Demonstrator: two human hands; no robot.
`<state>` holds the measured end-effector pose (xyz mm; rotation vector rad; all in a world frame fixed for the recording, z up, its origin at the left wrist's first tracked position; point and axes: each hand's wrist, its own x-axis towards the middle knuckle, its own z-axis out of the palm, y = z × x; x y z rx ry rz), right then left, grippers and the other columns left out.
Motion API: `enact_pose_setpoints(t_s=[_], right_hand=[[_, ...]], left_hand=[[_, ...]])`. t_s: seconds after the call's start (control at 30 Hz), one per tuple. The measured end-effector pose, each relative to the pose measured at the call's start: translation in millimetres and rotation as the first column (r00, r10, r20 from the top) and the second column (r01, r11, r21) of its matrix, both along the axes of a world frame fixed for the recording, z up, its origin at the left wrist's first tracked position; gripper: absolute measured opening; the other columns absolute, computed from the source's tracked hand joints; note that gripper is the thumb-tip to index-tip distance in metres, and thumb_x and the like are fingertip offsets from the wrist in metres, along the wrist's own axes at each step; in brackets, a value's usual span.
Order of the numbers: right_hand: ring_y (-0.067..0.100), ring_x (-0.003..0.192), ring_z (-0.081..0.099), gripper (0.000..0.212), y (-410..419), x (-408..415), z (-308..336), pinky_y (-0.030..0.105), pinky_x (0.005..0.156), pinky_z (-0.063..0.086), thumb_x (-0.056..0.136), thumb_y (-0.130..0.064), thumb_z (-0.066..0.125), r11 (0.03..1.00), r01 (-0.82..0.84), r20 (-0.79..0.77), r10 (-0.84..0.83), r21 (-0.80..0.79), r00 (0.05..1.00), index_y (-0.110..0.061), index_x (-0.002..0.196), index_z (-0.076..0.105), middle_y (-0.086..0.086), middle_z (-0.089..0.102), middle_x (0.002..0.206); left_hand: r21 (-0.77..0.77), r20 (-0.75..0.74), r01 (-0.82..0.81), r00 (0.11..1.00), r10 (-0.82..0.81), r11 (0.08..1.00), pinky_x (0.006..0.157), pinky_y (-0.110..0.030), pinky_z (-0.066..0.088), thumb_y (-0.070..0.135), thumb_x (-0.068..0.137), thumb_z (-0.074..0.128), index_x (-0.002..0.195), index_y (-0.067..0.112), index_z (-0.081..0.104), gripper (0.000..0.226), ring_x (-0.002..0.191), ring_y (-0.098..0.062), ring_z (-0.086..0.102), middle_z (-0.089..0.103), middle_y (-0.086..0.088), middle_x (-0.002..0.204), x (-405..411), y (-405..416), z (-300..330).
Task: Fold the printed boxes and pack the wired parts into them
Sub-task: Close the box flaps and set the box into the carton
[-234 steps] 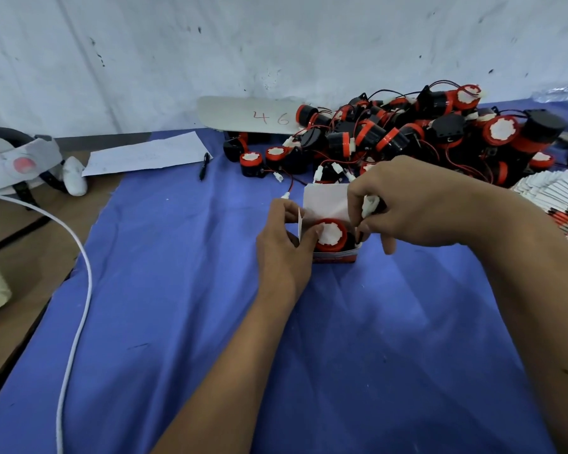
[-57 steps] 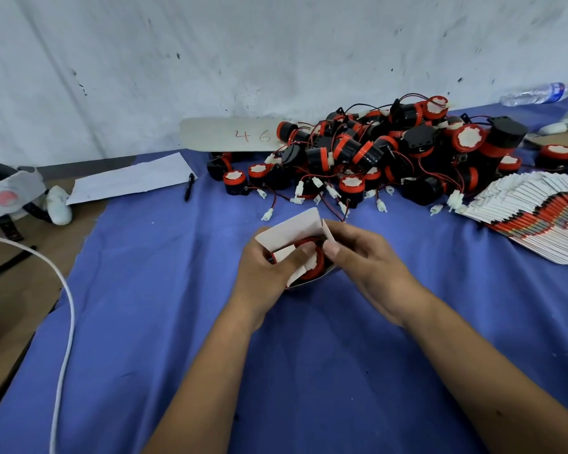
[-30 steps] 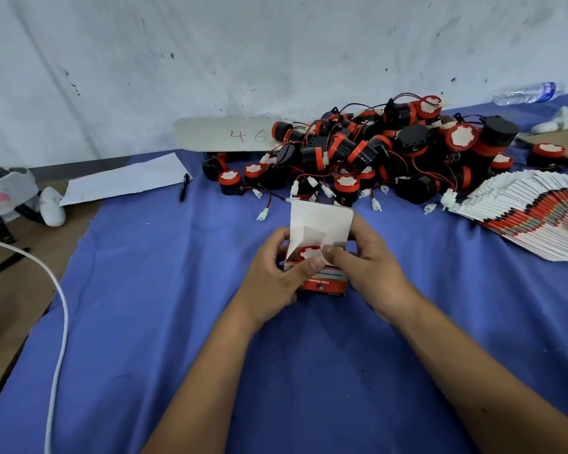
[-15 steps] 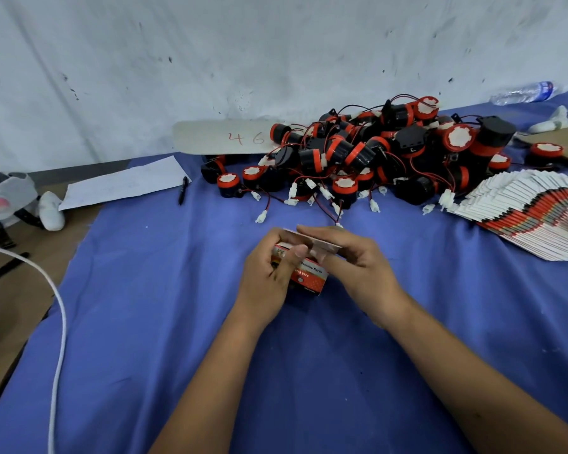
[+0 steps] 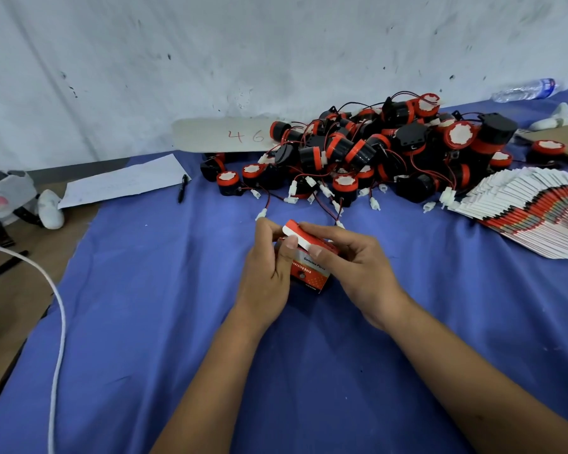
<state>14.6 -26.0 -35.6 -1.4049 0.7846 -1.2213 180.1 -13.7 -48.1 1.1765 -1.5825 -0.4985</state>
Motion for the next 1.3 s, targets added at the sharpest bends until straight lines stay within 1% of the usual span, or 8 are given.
enact_pose_setpoints(t_s=[0.33, 0.6, 0.67, 0.77, 0.87, 1.1, 1.2, 1.3], right_hand=[[0.015, 0.11, 0.071, 0.029, -7.6, -7.9, 1.9, 0.026, 0.086, 0.059, 0.094, -0.011, 0.07, 0.999, -0.043, -0.013, 0.043, -0.014, 0.999, -0.025, 0.118, 0.074, -0.003, 0.075, 0.117], [0.017, 0.113, 0.069, 0.03, -8.5, -14.0, 4.8, 0.035, 0.097, 0.057, 0.097, -0.003, 0.063, 0.992, -0.107, -0.099, 0.1, -0.07, 0.99, -0.013, 0.124, 0.072, 0.0, 0.075, 0.116], [0.014, 0.113, 0.068, 0.031, -6.5, -14.0, 4.9, 0.031, 0.096, 0.056, 0.096, -0.007, 0.067, 0.988, -0.117, -0.133, 0.103, -0.101, 0.986, -0.017, 0.125, 0.071, -0.005, 0.074, 0.117], [0.011, 0.112, 0.066, 0.04, -4.4, -10.0, 2.6, 0.026, 0.093, 0.056, 0.086, -0.019, 0.08, 0.979, -0.094, -0.267, 0.043, -0.182, 0.963, -0.027, 0.125, 0.07, -0.012, 0.071, 0.116], [0.011, 0.111, 0.067, 0.032, -7.7, -9.2, 1.9, 0.024, 0.09, 0.054, 0.091, -0.011, 0.075, 0.966, -0.04, -0.296, -0.038, -0.254, 0.954, -0.023, 0.121, 0.072, -0.011, 0.073, 0.114], [0.012, 0.112, 0.068, 0.025, -8.9, -10.6, -1.4, 0.021, 0.089, 0.054, 0.098, -0.01, 0.064, 0.976, -0.153, -0.163, 0.128, -0.152, 0.978, -0.012, 0.122, 0.072, -0.003, 0.072, 0.12], [0.013, 0.112, 0.067, 0.032, -11.0, -10.4, -3.8, 0.024, 0.094, 0.053, 0.096, -0.007, 0.068, 0.968, -0.185, -0.234, 0.143, -0.168, 0.962, -0.017, 0.126, 0.069, -0.001, 0.071, 0.119], [0.018, 0.114, 0.067, 0.032, -12.5, -11.8, -4.6, 0.028, 0.096, 0.052, 0.098, -0.003, 0.062, 0.974, -0.165, -0.122, 0.148, -0.152, 0.982, -0.017, 0.126, 0.069, 0.002, 0.073, 0.118]], left_hand=[[0.008, -0.031, 0.028, 0.999, -0.027, 1.0, 0.069, -0.02, 0.053, 0.051, 0.102, 0.05, 0.103, 0.028, 0.047, 0.023, 0.085, -0.007, 0.066, 0.063, 0.022, 0.097, 1.3, 0.4, 1.9], [0.02, -0.002, 0.009, 1.0, -0.009, 1.0, 0.067, -0.021, 0.053, 0.054, 0.104, 0.043, 0.123, 0.041, 0.037, 0.024, 0.084, -0.01, 0.067, 0.062, 0.012, 0.103, 0.4, 3.2, 1.0], [0.028, 0.003, 0.035, 0.999, -0.035, 0.999, 0.072, -0.022, 0.053, 0.05, 0.106, 0.041, 0.133, 0.044, 0.039, 0.028, 0.085, -0.011, 0.067, 0.062, 0.009, 0.106, 0.9, 3.8, 1.6], [0.069, 0.026, 0.054, 0.998, -0.056, 0.996, 0.092, -0.036, 0.052, 0.045, 0.106, 0.034, 0.132, 0.025, 0.051, 0.036, 0.107, -0.017, 0.062, 0.061, 0.002, 0.12, 1.3, 5.2, 2.5], [0.151, -0.014, 0.124, 0.992, -0.123, 0.981, 0.102, -0.045, 0.05, 0.047, 0.104, 0.037, 0.128, 0.022, 0.047, 0.037, 0.116, -0.025, 0.056, 0.054, -0.009, 0.127, -3.0, 10.0, 4.6], [0.241, -0.203, 0.281, 0.951, -0.235, 0.929, 0.085, -0.026, 0.055, 0.016, 0.101, 0.059, 0.119, 0.018, 0.042, 0.025, 0.105, -0.014, 0.067, 0.064, -0.007, 0.121, -2.6, 10.6, 4.5], [0.228, -0.273, 0.217, 0.95, -0.152, 0.949, 0.069, -0.022, 0.052, 0.026, 0.101, 0.056, 0.114, 0.023, 0.047, 0.016, 0.082, -0.005, 0.063, 0.068, 0.013, 0.099, -2.3, 8.7, 4.1], [0.203, -0.334, 0.175, 0.937, -0.1, 0.963, 0.06, -0.026, 0.047, 0.038, 0.102, 0.052, 0.109, 0.025, 0.05, 0.015, 0.08, -0.014, 0.061, 0.068, 0.001, 0.097, -4.2, 6.5, 7.2]])
